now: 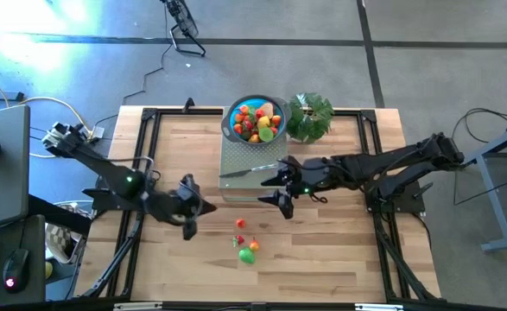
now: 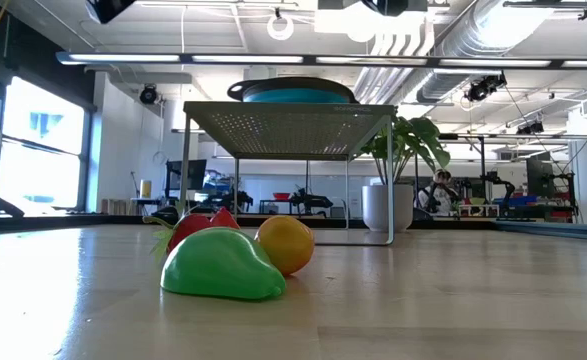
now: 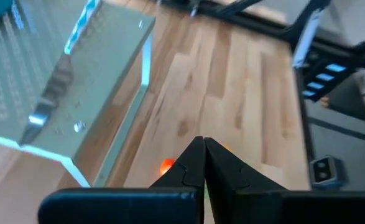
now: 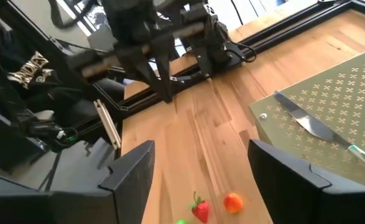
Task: Pick & Place Fruit
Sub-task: Put the orange peach in the blue bowl on the shelf
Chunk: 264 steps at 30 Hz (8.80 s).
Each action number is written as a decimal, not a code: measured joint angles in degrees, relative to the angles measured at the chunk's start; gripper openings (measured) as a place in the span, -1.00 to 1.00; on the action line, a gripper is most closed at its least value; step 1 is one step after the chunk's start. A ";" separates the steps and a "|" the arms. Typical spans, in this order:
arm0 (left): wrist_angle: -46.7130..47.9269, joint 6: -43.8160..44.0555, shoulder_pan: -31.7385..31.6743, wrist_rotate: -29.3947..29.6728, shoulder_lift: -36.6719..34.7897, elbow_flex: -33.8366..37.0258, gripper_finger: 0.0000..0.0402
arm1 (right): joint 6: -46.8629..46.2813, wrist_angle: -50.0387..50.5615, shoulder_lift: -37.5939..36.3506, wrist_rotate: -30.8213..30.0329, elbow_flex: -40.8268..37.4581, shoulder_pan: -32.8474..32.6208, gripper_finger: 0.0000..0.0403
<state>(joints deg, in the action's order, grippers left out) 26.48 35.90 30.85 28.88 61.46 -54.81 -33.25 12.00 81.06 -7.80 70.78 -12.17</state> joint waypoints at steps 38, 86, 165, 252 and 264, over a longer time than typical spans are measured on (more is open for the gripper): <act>-5.37 47.89 -0.11 -5.35 30.79 0.02 -1.00 | 9.52 1.63 0.00 3.48 -0.02 2.21 0.24; -9.92 43.30 -8.72 -12.32 30.81 0.02 0.54 | 9.11 1.57 0.00 0.26 -0.02 2.21 0.24; -3.56 46.86 -9.10 -11.85 44.89 -10.03 -0.22 | 8.89 4.12 0.02 0.49 -0.09 2.17 0.24; 3.32 -4.35 -21.66 0.42 7.57 -10.05 -0.29 | -22.45 3.83 -3.89 3.16 0.00 2.17 0.24; 1.18 -8.78 -28.66 -1.99 8.22 -10.05 -0.29 | -21.53 4.06 -3.87 1.85 0.00 2.17 0.24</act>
<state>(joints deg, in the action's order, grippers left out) 27.66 27.12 2.18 26.88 69.68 -64.86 -54.79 16.05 77.19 -5.95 70.78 -10.00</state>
